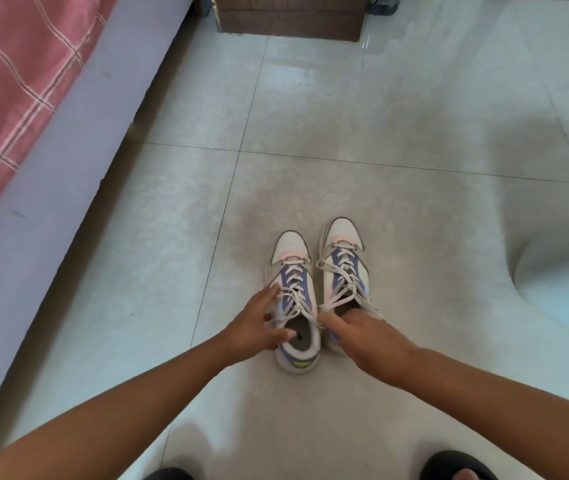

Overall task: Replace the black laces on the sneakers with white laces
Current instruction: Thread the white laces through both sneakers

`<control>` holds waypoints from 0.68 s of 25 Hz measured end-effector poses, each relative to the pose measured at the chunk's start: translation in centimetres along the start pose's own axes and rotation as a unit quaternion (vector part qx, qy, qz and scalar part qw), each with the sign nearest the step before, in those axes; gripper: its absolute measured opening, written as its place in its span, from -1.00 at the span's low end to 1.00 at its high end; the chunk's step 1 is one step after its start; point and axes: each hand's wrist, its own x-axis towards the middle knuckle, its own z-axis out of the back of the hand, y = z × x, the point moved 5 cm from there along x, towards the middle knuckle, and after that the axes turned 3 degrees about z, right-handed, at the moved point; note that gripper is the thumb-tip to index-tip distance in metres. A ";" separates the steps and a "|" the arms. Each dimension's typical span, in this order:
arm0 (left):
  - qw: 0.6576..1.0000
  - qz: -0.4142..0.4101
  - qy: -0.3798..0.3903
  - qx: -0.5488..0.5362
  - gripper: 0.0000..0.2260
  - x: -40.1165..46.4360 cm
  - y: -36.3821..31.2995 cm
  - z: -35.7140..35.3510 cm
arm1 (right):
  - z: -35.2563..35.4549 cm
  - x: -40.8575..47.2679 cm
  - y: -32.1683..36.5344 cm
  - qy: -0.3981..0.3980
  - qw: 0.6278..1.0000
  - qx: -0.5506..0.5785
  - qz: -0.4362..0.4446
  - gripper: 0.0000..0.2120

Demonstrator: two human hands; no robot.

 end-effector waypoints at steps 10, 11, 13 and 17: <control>0.992 0.015 -0.086 -0.086 -0.33 0.2 -0.3 -0.9 | -2.7 0.4 4.1 -0.017 0.983 0.022 -0.182 -0.51; 0.992 0.014 -0.070 -0.100 -0.33 0.3 -0.7 -0.6 | -2.2 0.7 3.6 -0.034 0.981 0.009 -0.189 -0.52; 0.998 -0.001 -0.040 -0.039 -0.37 0.6 -1.3 0.7 | -1.2 1.4 2.1 -0.034 0.983 -0.026 -0.178 -0.52; 0.978 0.019 -0.018 0.208 -0.62 -0.9 -2.3 5.1 | 1.0 1.2 -0.7 0.037 0.987 -0.074 -0.137 -0.48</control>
